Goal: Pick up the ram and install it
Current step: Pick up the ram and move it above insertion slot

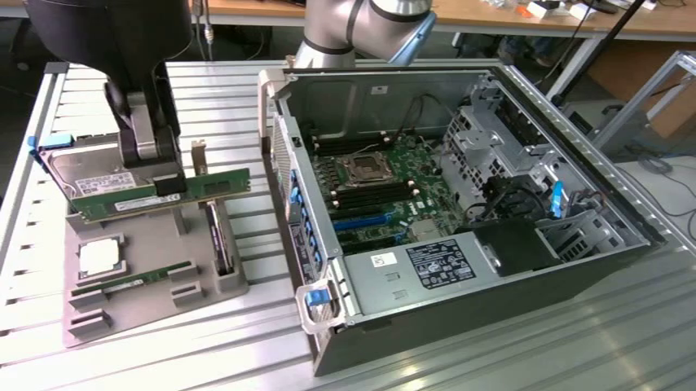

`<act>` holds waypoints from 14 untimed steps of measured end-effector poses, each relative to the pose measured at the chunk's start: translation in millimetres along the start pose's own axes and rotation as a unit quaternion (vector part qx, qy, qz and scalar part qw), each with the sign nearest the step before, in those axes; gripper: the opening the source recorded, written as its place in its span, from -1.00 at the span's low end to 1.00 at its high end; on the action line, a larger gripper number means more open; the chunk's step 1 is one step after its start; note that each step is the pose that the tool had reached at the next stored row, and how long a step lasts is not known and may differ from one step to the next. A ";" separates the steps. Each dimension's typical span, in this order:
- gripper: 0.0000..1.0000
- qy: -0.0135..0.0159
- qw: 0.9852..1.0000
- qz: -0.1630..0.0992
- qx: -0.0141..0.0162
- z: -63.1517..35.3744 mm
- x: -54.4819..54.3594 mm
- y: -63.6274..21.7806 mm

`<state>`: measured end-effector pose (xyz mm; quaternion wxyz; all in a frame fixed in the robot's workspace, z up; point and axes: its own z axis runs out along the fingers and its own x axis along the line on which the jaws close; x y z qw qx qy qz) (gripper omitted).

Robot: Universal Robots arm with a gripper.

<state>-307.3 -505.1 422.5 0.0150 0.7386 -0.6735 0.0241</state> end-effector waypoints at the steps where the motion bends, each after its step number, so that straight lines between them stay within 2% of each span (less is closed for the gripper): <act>1: -0.76 0.000 1.000 0.000 0.000 0.0 0.1 -1.2; 14: -0.76 0.003 1.000 0.000 0.000 0.2 1.7 -18.3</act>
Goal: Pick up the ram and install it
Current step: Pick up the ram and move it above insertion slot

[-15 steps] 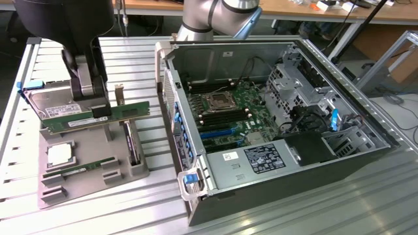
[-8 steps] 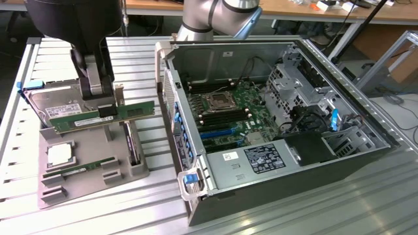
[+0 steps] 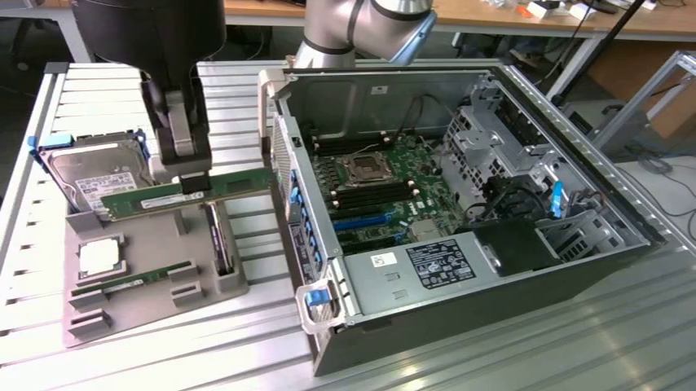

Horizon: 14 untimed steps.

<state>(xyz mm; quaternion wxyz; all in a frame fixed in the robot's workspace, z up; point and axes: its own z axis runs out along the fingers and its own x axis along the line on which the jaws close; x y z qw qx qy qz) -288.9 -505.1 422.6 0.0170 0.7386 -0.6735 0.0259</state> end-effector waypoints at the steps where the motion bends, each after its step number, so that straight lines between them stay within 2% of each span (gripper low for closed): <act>1: -0.76 0.000 1.000 0.000 0.000 0.1 0.1 -1.5; 14: -0.76 0.004 1.000 0.000 0.000 0.4 2.2 -23.8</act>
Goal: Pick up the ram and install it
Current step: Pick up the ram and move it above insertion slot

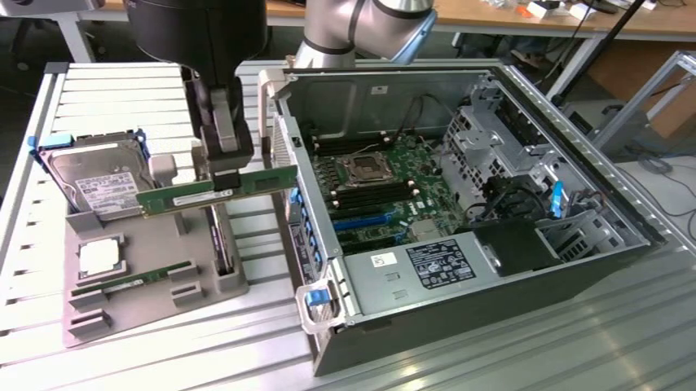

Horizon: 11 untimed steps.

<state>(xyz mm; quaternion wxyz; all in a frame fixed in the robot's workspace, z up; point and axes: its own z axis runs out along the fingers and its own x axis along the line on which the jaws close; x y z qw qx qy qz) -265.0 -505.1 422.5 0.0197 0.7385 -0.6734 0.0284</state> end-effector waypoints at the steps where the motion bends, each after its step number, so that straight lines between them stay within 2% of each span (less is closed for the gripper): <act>1: -0.76 0.000 1.000 0.000 0.000 0.0 0.2 -2.5; 11: -0.76 0.002 1.000 0.000 0.000 0.3 1.7 -18.7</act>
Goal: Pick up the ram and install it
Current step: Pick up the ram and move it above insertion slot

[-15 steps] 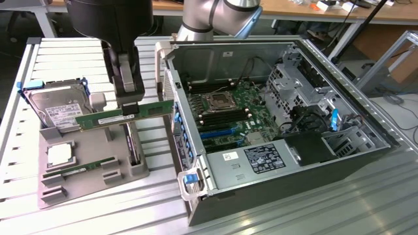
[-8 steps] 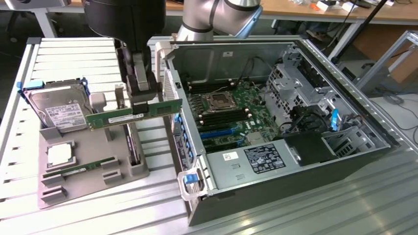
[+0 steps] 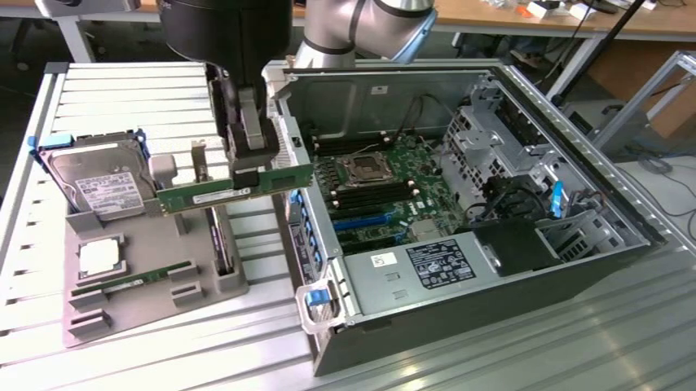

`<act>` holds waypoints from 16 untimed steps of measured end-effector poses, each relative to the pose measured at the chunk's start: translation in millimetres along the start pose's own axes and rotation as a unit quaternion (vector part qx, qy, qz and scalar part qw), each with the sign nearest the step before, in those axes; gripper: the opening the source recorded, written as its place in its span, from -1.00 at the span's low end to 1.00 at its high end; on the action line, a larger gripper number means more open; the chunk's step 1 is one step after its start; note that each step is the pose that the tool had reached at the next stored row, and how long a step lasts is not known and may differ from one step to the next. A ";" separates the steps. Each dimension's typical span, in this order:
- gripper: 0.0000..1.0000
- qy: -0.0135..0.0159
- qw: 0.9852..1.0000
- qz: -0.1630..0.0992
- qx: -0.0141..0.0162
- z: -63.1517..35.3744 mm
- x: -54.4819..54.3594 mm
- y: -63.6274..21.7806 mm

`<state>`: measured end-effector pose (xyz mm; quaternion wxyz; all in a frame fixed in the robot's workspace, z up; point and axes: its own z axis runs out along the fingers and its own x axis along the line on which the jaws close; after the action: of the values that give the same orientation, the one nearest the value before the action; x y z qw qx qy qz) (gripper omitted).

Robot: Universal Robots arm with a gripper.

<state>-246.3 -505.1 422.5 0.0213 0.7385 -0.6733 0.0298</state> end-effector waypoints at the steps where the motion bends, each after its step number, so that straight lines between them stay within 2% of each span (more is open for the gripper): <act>1: -0.76 0.000 1.000 0.000 0.000 0.1 0.4 -4.2; 16: -0.76 0.002 1.000 0.000 0.000 0.4 2.4 -26.3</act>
<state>-219.8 -505.1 422.5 0.0228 0.7384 -0.6732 0.0312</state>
